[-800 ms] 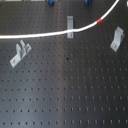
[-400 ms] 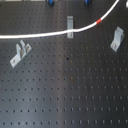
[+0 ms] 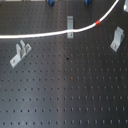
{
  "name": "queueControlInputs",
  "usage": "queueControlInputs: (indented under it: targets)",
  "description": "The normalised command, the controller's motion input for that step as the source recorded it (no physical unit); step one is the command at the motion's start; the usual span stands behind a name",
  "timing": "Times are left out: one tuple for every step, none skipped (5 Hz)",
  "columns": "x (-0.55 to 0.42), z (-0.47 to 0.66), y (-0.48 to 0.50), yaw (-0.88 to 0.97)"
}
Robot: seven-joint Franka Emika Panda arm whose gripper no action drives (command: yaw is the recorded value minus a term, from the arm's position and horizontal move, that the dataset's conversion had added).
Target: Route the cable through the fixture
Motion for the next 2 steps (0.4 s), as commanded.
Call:
queueControlInputs:
  targets:
    - [-0.269,0.56,0.262,0.00]
    - [0.000,0.01,0.000,0.00]
